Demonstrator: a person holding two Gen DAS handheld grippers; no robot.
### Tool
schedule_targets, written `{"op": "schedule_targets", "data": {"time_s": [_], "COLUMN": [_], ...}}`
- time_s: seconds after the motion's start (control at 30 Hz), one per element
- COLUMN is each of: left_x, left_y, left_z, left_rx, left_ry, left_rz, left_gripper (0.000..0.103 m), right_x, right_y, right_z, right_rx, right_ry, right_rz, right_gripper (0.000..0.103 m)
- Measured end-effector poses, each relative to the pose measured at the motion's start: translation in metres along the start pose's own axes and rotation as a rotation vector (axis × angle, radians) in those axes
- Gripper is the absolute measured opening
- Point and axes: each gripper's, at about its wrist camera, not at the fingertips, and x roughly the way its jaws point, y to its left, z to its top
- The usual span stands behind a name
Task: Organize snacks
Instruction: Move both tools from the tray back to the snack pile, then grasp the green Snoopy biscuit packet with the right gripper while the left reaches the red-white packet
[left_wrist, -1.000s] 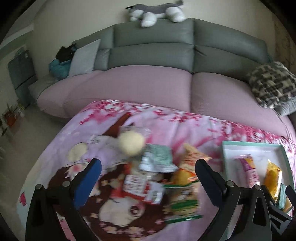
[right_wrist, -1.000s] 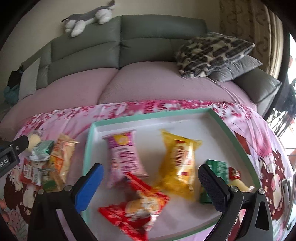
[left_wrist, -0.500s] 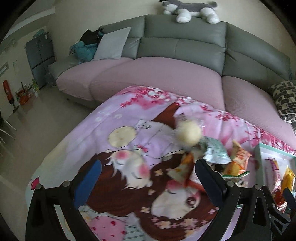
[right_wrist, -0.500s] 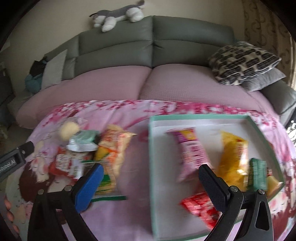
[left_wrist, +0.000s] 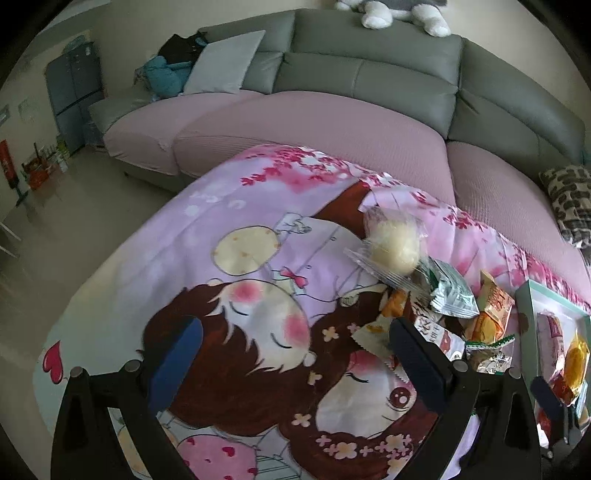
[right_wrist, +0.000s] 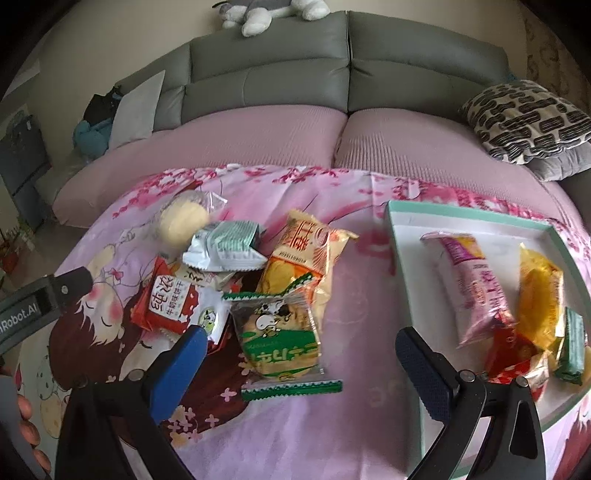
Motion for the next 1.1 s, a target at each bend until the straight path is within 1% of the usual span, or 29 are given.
{"op": "schedule_targets", "data": {"time_s": [0.17,0.27,0.33,0.5,0.63,0.73,0.87,1.1], "left_x": [0.019,0.026,0.028,0.033,0.042,0.046,0.050,0.050], "left_y": [-0.016,-0.027,-0.034,-0.049,-0.060,-0.064,-0.069,-0.064], "left_z": [-0.002,-0.004,-0.004,-0.004,-0.007,-0.007,-0.008,-0.010], "left_rx": [0.003,0.023,0.034,0.047,0.077,0.065,0.082,0.073], "left_ry": [0.050,0.070,0.072,0.085,0.113,0.121,0.136,0.146], "left_rz": [-0.054,-0.061,-0.070,-0.128,-0.134,-0.160,-0.182,-0.195], "left_gripper": [0.101,0.101,0.101,0.101,0.101,0.101,0.101,0.101], "right_x": [0.013,0.018,0.019,0.021,0.021,0.021,0.022,0.023], "right_y": [0.001,-0.002,-0.002,0.000,0.000,0.000,0.000,0.001], "right_z": [-0.002,-0.004,-0.003,-0.004,-0.004,-0.004,-0.004,-0.004], "right_rx": [-0.003,0.001,-0.017,-0.044,-0.054,-0.067,-0.072,-0.082], "right_ry": [0.033,0.048,0.046,0.046,0.046,0.049,0.051,0.052], "right_rz": [0.008,-0.002,-0.015,-0.026,-0.024,-0.025,-0.027,-0.030], "right_gripper": [0.103,0.103,0.103,0.103,0.103,0.103,0.103,0.103]}}
